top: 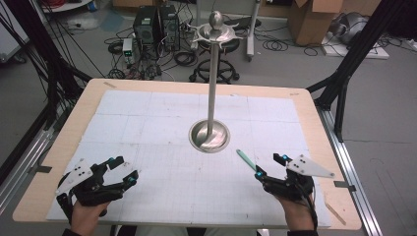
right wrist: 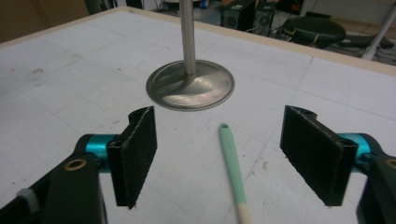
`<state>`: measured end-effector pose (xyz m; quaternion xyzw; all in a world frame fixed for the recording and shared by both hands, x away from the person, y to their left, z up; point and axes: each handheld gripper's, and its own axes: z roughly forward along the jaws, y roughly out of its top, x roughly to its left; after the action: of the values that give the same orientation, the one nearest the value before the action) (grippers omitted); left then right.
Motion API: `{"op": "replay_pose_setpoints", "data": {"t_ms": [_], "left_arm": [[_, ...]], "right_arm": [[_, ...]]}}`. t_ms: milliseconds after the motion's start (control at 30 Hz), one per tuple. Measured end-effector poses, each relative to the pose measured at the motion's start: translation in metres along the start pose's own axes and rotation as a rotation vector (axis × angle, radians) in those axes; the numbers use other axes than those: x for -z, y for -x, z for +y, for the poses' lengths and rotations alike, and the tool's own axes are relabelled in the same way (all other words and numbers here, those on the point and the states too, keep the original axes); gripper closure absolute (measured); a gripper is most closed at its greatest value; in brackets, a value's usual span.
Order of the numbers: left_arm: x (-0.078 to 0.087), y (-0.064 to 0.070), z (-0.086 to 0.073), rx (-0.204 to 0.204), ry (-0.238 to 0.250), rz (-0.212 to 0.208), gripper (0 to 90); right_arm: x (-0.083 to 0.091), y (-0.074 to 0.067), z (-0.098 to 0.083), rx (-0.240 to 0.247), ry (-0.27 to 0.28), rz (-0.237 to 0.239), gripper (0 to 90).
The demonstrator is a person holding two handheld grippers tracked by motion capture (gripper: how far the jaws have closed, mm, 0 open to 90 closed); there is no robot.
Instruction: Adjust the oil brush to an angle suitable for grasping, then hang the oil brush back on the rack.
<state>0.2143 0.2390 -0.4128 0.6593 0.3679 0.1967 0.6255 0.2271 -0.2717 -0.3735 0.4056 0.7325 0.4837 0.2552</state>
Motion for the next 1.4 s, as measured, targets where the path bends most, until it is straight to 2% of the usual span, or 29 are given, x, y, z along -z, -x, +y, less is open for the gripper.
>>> {"op": "replay_pose_setpoints", "data": {"t_ms": [33,67,133,200,333,567,833,1000,1033,1067,1100,1300,1400], "left_arm": [[0.0,0.0,0.0,0.0,0.0,0.0,22.4],[0.0,0.001,-0.001,-0.003,-0.004,-0.004,22.4],[-0.001,0.0,-0.001,-0.001,-0.003,-0.002,22.4],[-0.001,-0.001,0.0,0.002,-0.002,-0.002,22.4],[0.001,-0.001,-0.001,0.005,0.002,0.003,22.4],[0.007,-0.001,-0.001,0.002,0.002,0.01,22.4],[0.009,-0.001,-0.003,-0.001,-0.007,0.02,22.4],[0.01,0.0,-0.002,0.003,-0.003,0.022,22.4],[0.01,0.0,-0.003,-0.006,-0.01,0.018,22.4],[0.01,0.0,-0.003,-0.006,-0.01,0.018,22.4],[0.01,0.0,-0.003,-0.006,-0.009,0.018,22.4],[0.006,0.0,-0.003,-0.007,-0.018,0.006,22.4],[0.006,0.001,-0.003,-0.014,-0.025,0.001,22.4]], "right_arm": [[0.0,0.0,0.0,0.0,0.0,0.0,27.7],[-0.011,0.003,0.0,-0.007,-0.019,0.002,28.8],[-0.02,0.006,-0.002,-0.018,-0.034,0.005,29.2],[-0.026,0.007,-0.005,-0.005,-0.06,-0.002,29.6],[-0.023,0.007,-0.008,0.009,-0.06,-0.009,30.6],[-0.008,0.019,-0.016,-0.021,-0.053,-0.015,31.5],[-0.011,0.026,-0.02,-0.032,-0.074,-0.017,32.5],[-0.019,0.023,-0.021,-0.008,-0.115,-0.009,34.7],[-0.023,0.023,-0.023,-0.003,-0.163,-0.015,36.3],[-0.023,0.023,-0.023,-0.003,-0.163,-0.015,36.3],[-0.026,0.024,-0.027,-0.014,-0.201,-0.012,37.7],[-0.032,0.026,-0.032,-0.019,-0.252,-0.004,40.8],[-0.038,0.027,-0.035,-0.01,-0.292,0.014,49.6]]}}
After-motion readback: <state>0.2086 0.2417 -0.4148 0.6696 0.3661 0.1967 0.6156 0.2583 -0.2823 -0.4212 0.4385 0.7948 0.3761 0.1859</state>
